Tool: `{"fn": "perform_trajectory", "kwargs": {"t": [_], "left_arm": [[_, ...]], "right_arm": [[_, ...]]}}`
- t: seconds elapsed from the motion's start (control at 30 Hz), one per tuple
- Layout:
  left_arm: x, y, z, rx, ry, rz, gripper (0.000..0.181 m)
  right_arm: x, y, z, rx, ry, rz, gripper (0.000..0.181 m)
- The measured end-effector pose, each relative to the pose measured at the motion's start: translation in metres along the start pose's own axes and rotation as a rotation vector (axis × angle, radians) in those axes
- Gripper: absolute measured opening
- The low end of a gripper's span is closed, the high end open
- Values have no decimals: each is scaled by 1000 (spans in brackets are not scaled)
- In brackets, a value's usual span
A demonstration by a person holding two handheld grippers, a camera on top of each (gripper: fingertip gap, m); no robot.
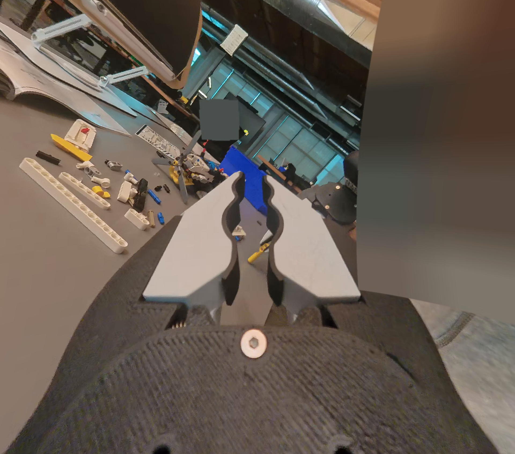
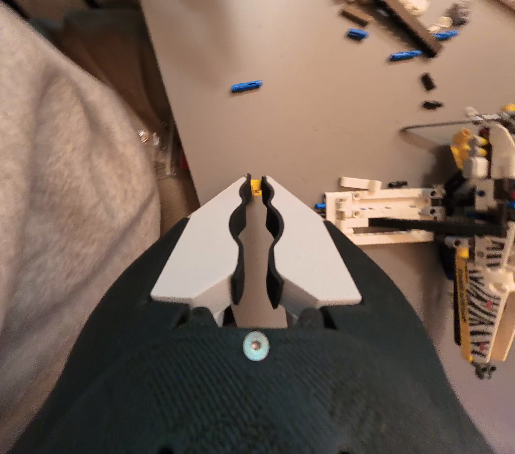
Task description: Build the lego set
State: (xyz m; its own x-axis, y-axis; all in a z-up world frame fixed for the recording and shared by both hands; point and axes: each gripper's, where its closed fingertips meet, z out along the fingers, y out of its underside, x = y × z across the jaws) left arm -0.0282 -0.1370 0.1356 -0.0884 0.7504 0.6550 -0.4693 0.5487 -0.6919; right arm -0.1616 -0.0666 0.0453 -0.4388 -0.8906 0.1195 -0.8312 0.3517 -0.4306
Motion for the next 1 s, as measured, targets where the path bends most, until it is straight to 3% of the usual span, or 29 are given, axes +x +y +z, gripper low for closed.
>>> {"fn": "perform_trajectory", "kwargs": {"t": [0.4,0.47,0.6,0.77,0.87,1.0], "left_arm": [[1,6,7,-21,-31,104,7],[2,5,7,-14,-30,108,7],[1,4,7,-7,-39,115,7],[2,8,11,-23,-38,121,7],[3,11,16,-32,-24,111,7],[5,20,22,-74,-19,118,6]], "right_arm": [[9,-18,20,192,238,58,9],[4,-18,26,197,219,72,10],[-4,-21,22,290,140,133,34],[5,3,2,351,125,227,34],[-1,16,8,351,63,299,38],[-8,12,17,374,-31,341,45]]}}
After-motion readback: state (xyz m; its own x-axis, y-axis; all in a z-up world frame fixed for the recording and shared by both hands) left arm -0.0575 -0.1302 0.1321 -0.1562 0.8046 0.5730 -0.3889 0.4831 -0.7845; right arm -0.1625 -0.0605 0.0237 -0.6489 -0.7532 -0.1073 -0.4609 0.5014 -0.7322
